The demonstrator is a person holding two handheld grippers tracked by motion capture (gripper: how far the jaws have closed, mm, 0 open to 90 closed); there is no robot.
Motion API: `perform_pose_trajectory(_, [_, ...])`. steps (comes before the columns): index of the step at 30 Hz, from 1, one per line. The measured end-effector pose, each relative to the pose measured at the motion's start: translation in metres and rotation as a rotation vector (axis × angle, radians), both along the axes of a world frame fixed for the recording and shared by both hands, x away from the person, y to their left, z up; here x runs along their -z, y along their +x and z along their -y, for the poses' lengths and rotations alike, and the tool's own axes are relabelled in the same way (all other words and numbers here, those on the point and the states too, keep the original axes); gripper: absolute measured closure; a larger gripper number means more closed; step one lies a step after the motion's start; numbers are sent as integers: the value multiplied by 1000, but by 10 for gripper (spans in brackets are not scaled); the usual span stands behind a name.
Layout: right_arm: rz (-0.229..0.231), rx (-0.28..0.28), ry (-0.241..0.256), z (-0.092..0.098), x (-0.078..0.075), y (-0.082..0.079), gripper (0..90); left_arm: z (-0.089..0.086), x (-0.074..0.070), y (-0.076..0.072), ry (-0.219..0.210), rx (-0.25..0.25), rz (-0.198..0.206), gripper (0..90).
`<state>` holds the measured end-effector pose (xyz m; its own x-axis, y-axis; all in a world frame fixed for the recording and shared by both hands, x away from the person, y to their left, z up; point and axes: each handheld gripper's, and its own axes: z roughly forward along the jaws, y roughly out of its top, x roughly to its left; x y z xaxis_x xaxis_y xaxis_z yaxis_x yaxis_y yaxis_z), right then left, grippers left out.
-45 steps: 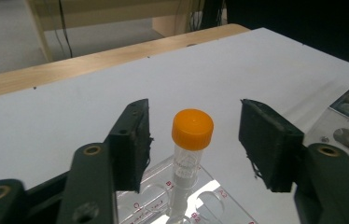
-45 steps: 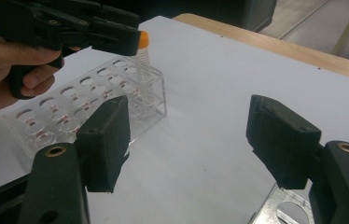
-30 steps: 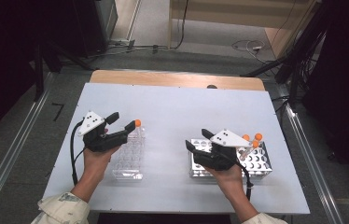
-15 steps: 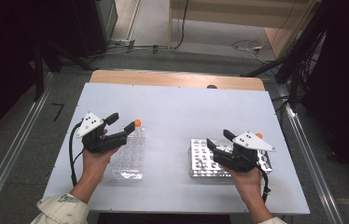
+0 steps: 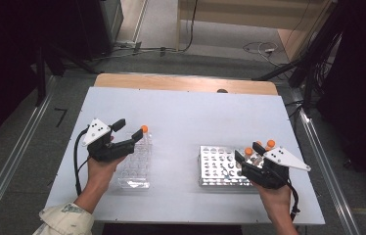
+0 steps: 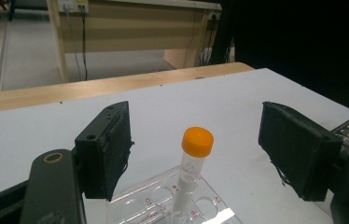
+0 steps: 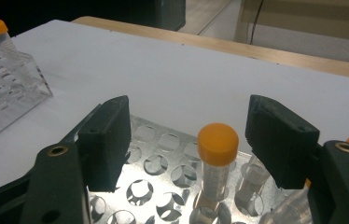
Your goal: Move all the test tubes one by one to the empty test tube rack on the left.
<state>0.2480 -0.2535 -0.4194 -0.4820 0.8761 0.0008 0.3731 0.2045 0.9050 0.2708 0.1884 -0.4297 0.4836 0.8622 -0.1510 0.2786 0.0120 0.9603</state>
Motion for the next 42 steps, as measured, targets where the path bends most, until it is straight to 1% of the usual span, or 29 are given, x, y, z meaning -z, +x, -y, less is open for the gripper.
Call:
perform_pose_trajectory(4, [-3,8,-5,2,5,-2,308,0,0,0,0,1,0,255])
perform_pose_trajectory(8, [7,9,-5,5,11,-3,313,0,0,0,-1,2,0,255])
perform_pose_trajectory(10, [17,0,-13,6,17,-4,314,0,0,0,-4,2,0,256])
perform_pose_trajectory(14, [4,-2,-13,6,25,-4,325,0,1,0,-3,3,-3,256])
perform_pose_trajectory(18, [6,4,-20,7,29,-4,352,1,1,-1,0,6,-4,256])
perform_pose_trajectory(25, [0,13,-7,13,37,-1,465,1,1,0,-4,6,-4,258])
perform_pose_trajectory(31, [0,9,-29,16,43,1,552,1,1,0,-1,10,-4,259])
perform_pose_trajectory(32, [0,9,-28,17,44,2,578,1,2,0,-1,10,-4,259])
perform_pose_trajectory(37, [5,2,-30,17,45,2,616,1,2,0,-1,11,-5,260])
perform_pose_trajectory(42, [-2,-4,-33,15,46,3,656,2,2,-1,1,14,-7,260])
